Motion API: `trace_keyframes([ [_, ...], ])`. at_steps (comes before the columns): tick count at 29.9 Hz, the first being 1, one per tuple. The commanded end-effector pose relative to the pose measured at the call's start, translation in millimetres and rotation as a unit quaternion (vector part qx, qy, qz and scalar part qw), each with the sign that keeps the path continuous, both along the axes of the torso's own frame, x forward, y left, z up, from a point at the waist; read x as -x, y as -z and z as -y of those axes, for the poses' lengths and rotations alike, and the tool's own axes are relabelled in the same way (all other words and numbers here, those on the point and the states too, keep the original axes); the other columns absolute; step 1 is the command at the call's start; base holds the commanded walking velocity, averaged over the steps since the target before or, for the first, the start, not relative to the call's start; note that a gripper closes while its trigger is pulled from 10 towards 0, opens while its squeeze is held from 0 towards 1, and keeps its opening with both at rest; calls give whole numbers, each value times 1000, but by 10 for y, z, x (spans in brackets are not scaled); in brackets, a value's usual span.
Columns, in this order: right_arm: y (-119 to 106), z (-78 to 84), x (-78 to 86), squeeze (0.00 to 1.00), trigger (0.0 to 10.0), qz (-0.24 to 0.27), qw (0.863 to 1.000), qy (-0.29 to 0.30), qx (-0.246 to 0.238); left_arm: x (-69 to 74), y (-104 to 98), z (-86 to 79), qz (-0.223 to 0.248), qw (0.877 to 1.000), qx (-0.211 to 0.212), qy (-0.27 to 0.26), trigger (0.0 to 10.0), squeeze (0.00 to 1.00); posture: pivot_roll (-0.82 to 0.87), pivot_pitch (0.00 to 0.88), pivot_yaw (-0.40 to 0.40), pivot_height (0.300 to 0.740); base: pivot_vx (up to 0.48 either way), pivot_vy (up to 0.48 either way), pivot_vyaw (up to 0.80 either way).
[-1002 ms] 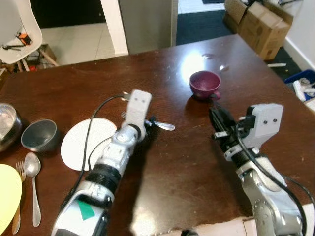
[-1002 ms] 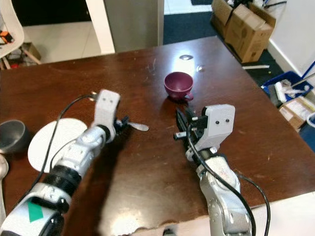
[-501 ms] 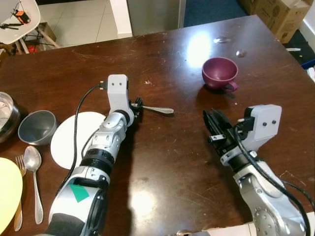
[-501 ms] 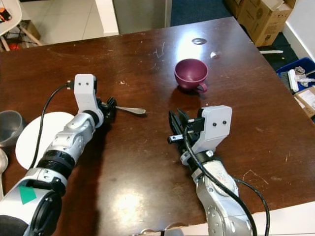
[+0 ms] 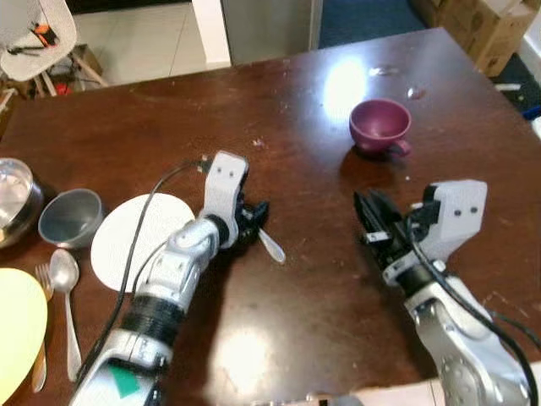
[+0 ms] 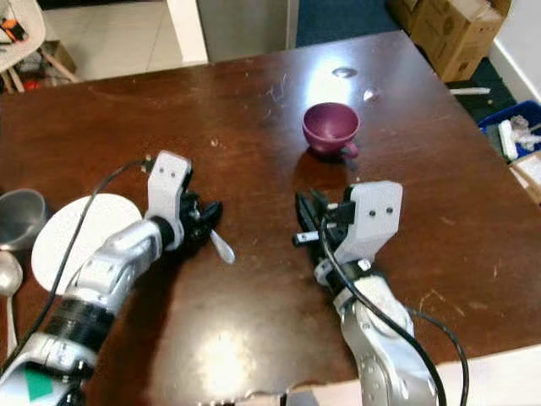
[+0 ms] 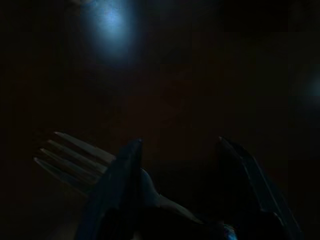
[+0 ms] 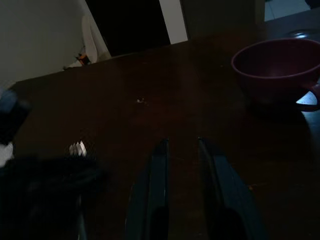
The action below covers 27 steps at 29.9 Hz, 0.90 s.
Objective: Setting the table
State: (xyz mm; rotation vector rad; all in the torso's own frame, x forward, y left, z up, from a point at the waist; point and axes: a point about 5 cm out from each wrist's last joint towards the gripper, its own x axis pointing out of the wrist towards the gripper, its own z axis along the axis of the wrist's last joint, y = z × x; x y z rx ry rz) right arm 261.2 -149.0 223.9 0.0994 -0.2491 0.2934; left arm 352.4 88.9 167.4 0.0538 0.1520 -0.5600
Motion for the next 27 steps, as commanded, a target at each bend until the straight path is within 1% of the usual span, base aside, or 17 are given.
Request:
trace_keyframes([
  [1, 43, -22, 5, 0, 10000, -10, 1000, -7, -5, 171, 479, -47, -119, 993, -25, 8, 10000, 0, -75, 281, 200, 740, 0, 0, 0],
  [2, 45, -23, 2, 0, 10000, -10, 1000, -8, -5, 221, 475, -60, -119, 992, -24, 15, 10000, 0, -71, 276, 198, 740, 0, 0, 0],
  [3, 45, -23, 2, 0, 10000, -10, 1000, -8, -5, 221, 475, -60, -119, 992, -24, 15, 10000, 0, -71, 276, 198, 740, 0, 0, 0],
  [4, 49, -28, -4, 0, 10000, -10, 1000, -9, -4, 299, 465, -85, -121, 992, -24, 27, 10000, 0, -70, 271, 197, 740, 0, 0, 0],
  [5, 55, -35, -15, 0, 10000, -11, 1000, -11, -3, 453, 443, -119, -126, 990, -23, 50, 10000, 0, -68, 266, 195, 740, 0, 0, 0],
  [6, 55, -35, -15, 0, 10000, -11, 1000, -11, -3, 453, 443, -119, -126, 990, -23, 50, 10000, 0, -68, 266, 195, 740, 0, 0, 0],
  [9, 61, -32, -28, 0, 10000, -11, 1000, -14, -1, 647, 393, -137, -131, 988, -18, 73, 10000, 0, -66, 253, 189, 740, 0, 0, 0],
  [10, 61, -32, -28, 0, 10000, -11, 1000, -14, -1, 647, 393, -137, -131, 988, -18, 73, 10000, 0, -66, 253, 189, 740, 0, 0, 0],
  [11, 65, -27, -36, 0, 10000, -12, 1000, -16, 1, 735, 357, -144, -133, 988, -15, 79, 10000, 0, -67, 244, 187, 740, 0, 0, 0],
  [13, 64, -25, -37, 0, 10000, -12, 1000, -17, 2, 766, 340, -149, -134, 988, -12, 82, 10000, 0, -67, 244, 187, 740, 0, 0, 0],
  [16, 58, -1, -35, 0, 10000, -10, 1000, -17, 5, 914, 258, -168, -139, 986, -5, 95, 10000, 0, -68, 236, 183, 740, 0, 0, 0],
  [18, 56, 11, -36, 0, 10000, -10, 1000, -17, 7, 972, 227, -176, -139, 985, -3, 103, 10000, 0, -68, 232, 182, 740, 0, 0, 0],
  [22, 59, 7, -52, 0, 10000, -9, 1000, -19, 9, 991, 178, -164, -132, 986, 6, 103, 10000, 0, -66, 226, 177, 740, 0, 0, 0],
  [24, 56, -6, -63, 0, 10000, -8, 1000, -23, 10, 958, 120, -141, -124, 988, 19, 94, 10000, 0, -69, 220, 173, 740, 0, 0, 0],
  [25, 49, -31, -68, 0, 10000, -7, 999, -32, 12, 916, 56, -126, -115, 989, 36, 85, 10000, 0, -70, 218, 172, 740, 0, 0, 0],
  [26, 47, -123, -48, 0, 10000, -8, 997, -71, 28, 831, -69, -117, -94, 991, 66, 69, 10000, 0, -71, 213, 168, 740, 0, 0, 0],
  [27, 47, -123, -48, 0, 10000, -8, 997, -71, 28, 831, -69, -117, -94, 991, 66, 69, 10000, 0, -71, 213, 168, 740, 0, 0, 0],
])
